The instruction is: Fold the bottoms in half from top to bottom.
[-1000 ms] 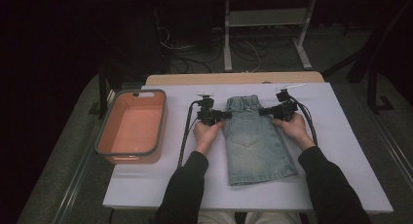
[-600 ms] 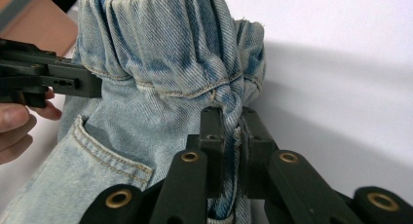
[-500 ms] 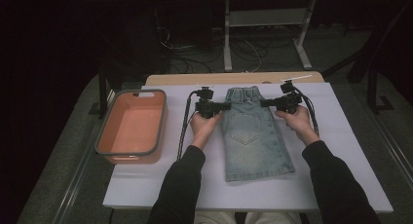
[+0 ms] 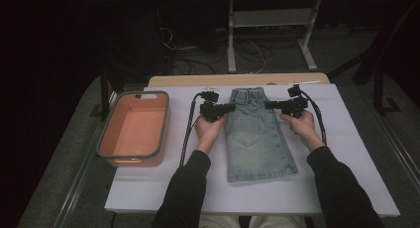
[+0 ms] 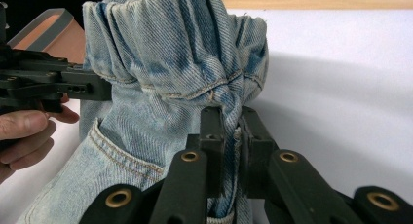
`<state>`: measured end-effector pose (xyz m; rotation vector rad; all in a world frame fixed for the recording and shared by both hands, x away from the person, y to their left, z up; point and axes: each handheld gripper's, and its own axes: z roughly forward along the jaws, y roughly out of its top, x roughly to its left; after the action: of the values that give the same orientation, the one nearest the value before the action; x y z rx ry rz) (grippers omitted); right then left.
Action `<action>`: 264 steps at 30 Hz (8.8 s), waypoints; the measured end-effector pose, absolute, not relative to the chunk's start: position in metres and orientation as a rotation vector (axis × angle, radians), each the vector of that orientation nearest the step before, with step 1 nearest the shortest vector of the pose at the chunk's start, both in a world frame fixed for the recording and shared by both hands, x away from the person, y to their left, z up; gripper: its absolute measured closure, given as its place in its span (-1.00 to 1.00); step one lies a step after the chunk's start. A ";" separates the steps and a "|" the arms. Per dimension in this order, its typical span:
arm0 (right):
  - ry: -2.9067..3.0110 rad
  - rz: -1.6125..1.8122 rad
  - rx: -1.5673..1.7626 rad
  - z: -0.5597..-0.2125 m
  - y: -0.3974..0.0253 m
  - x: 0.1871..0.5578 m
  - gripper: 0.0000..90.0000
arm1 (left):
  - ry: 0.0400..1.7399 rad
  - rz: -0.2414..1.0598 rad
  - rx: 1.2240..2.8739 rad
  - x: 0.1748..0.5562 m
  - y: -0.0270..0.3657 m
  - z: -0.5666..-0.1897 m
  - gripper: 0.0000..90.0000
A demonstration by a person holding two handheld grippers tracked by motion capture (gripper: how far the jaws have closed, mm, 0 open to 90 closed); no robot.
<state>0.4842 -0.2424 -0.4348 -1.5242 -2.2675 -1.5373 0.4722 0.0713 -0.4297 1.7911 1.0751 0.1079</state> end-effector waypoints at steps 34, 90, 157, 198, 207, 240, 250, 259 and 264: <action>-2.287 -1.625 -1.412 -0.418 -0.252 0.431 0.82 | 0.835 0.201 1.823 0.426 0.075 -0.411 0.90; -2.446 -1.459 -1.314 -0.425 -0.253 0.351 0.80 | 0.637 -0.010 2.024 0.358 0.078 -0.422 0.92; -2.290 -1.608 -1.366 -0.399 -0.291 0.349 0.63 | 0.627 -0.088 2.065 0.358 0.077 -0.432 0.90; -2.300 -1.493 -1.181 -0.402 -0.233 0.398 0.99 | 0.591 -0.064 2.085 0.355 0.074 -0.433 0.79; -2.289 -1.474 -1.148 -0.399 -0.228 0.377 0.98 | 0.578 -0.064 2.094 0.353 0.073 -0.433 0.62; -2.236 -1.490 -1.177 -0.407 -0.237 0.338 0.98 | 0.719 -0.147 2.111 0.335 0.100 -0.425 -0.06; -2.244 -1.524 -1.143 -0.402 -0.225 0.335 0.98 | 0.749 -0.157 2.039 0.339 0.108 -0.422 -0.12; -2.287 -1.539 -1.069 -0.396 -0.206 0.328 0.98 | 0.765 -0.150 1.999 0.342 0.112 -0.422 -0.20; -2.318 -1.498 -1.043 -0.399 -0.197 0.327 0.98 | 0.773 -0.146 1.978 0.344 0.115 -0.423 -0.24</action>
<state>0.3271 -0.1973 -0.3989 -1.0432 -2.3182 -1.4984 0.3442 0.1154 -0.4225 1.9775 0.7726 -0.1464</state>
